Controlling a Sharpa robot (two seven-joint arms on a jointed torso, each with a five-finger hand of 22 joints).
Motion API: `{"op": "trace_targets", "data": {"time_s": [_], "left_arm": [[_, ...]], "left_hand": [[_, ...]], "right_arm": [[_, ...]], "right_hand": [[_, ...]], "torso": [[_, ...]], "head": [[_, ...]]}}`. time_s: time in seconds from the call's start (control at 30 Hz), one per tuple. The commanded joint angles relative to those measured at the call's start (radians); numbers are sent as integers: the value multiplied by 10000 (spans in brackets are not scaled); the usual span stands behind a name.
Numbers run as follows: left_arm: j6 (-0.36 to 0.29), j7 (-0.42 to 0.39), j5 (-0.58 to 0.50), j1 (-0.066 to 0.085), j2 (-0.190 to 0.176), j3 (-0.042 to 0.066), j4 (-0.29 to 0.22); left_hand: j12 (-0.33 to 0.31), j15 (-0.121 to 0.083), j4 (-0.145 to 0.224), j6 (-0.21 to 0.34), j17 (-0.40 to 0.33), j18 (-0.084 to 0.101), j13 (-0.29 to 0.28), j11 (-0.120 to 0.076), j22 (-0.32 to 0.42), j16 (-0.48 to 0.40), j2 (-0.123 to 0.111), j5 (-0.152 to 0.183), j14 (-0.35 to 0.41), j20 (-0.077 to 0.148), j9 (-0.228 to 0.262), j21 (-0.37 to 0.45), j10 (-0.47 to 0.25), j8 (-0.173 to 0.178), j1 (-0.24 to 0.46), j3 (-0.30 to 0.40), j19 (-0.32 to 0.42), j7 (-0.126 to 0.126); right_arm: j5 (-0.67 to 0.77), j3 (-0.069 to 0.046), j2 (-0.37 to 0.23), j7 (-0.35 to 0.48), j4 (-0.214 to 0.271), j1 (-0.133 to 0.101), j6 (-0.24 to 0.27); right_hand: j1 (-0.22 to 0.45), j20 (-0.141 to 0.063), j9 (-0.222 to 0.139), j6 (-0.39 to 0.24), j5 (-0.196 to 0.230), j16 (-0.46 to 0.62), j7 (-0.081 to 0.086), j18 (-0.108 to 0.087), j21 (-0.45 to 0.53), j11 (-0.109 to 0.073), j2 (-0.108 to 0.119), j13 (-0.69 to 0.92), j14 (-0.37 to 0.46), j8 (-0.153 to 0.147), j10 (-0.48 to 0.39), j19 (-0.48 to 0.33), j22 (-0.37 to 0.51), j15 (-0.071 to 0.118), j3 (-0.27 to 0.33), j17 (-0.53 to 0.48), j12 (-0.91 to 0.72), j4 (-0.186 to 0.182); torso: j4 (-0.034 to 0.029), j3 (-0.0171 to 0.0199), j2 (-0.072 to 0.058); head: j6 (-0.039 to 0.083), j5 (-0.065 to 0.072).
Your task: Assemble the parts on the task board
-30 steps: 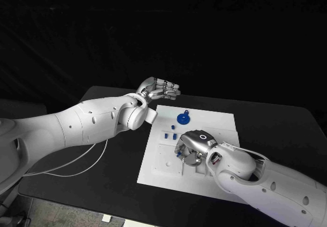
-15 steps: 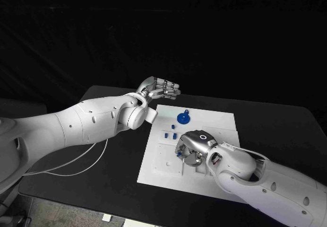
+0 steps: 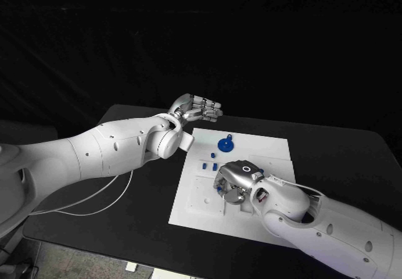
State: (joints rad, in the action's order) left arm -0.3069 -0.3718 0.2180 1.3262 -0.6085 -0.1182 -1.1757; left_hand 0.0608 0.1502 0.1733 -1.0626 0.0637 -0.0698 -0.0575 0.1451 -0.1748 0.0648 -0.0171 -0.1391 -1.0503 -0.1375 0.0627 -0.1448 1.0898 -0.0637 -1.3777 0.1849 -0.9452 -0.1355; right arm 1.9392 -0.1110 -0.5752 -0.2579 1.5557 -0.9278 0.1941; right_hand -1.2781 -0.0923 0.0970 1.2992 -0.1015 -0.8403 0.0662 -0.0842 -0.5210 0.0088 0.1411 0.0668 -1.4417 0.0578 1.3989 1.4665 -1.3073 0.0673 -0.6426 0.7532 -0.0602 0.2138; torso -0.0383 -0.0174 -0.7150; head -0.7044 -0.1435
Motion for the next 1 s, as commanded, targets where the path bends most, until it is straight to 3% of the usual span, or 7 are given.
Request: {"op": "trace_targets", "data": {"time_s": [0.03,0.2,0.33,0.53,0.77,0.83,1.0], "left_arm": [[131,-13,-61,6,28,8,-15],[163,12,-61,7,28,7,-17],[179,31,-61,7,18,7,-17],[201,60,-61,7,-5,6,-23],[200,74,-61,7,-56,3,-28],[197,75,-62,7,-74,3,-24],[201,72,-63,7,-115,2,-17]], "left_hand": [[-28,27,-19,-15,-8,-96,0,-6,8,-33,104,67,19,2,-13,-35,-83,13,20,-58,49,-43],[-27,31,-26,-15,-8,-96,-1,-1,24,-33,106,89,31,-3,-12,-39,-95,10,20,-71,56,-44],[-27,38,-32,-12,-8,-97,-1,1,41,-33,103,113,47,-10,-12,-43,-109,12,16,-92,61,-43],[-27,43,-41,-8,-9,-101,-1,6,57,-34,105,127,65,-14,-12,-47,-124,12,11,-114,63,-45],[-26,52,-73,-4,-8,-110,-2,12,89,-33,114,149,87,-26,-12,-55,-141,11,12,-165,63,-45],[-26,52,-73,-4,-8,-110,-2,12,89,-33,114,149,87,-26,-12,-55,-141,11,12,-165,63,-45],[-26,52,-73,-4,-8,-110,-2,12,89,-33,114,149,87,-26,-12,-55,-141,11,12,-165,63,-45]], "right_arm": [[246,73,35,-250,-137,48,-413],[81,102,62,-197,-196,47,-462],[-18,113,32,-222,-181,47,-474],[-60,118,-67,-358,-69,47,-227],[-88,111,-390,-460,405,47,93],[-118,78,-532,-481,579,46,167],[-254,-311,-989,-552,1046,45,236]], "right_hand": [[1,-39,-8,25,98,46,32,-146,-41,31,-87,-19,-12,56,-95,448,-520,58,73,-4,-17,14],[226,58,-198,-476,-98,7,161,-181,9,186,-17,-48,-15,39,-651,447,-500,-62,291,-1,6,-152],[498,259,-315,-1033,-47,-12,274,-315,365,456,314,-73,0,47,-1533,431,-371,-294,537,-37,9,-350],[524,397,-336,-1607,175,23,166,-536,919,693,675,-75,61,47,-2463,441,-81,-393,1248,-179,-6,-608],[9,530,-341,-1808,151,40,95,-739,1150,801,664,-80,31,44,-2905,460,344,-474,2414,-432,0,-1006],[-35,526,-343,-1813,166,31,87,-742,1107,799,686,-79,31,41,-2900,456,430,-471,2419,-477,-4,-1048],[-58,522,-342,-1839,219,10,61,-746,1051,790,703,-81,28,42,-2859,454,522,-464,2386,-512,0,-1096]], "torso": [[4,-4,-1],[9,3,3],[21,4,4],[13,17,-3],[20,21,-6],[28,20,-7],[27,16,2]], "head": [[-7,4],[-12,-6],[-6,-5],[5,-5],[10,40],[21,63],[32,104]]}}
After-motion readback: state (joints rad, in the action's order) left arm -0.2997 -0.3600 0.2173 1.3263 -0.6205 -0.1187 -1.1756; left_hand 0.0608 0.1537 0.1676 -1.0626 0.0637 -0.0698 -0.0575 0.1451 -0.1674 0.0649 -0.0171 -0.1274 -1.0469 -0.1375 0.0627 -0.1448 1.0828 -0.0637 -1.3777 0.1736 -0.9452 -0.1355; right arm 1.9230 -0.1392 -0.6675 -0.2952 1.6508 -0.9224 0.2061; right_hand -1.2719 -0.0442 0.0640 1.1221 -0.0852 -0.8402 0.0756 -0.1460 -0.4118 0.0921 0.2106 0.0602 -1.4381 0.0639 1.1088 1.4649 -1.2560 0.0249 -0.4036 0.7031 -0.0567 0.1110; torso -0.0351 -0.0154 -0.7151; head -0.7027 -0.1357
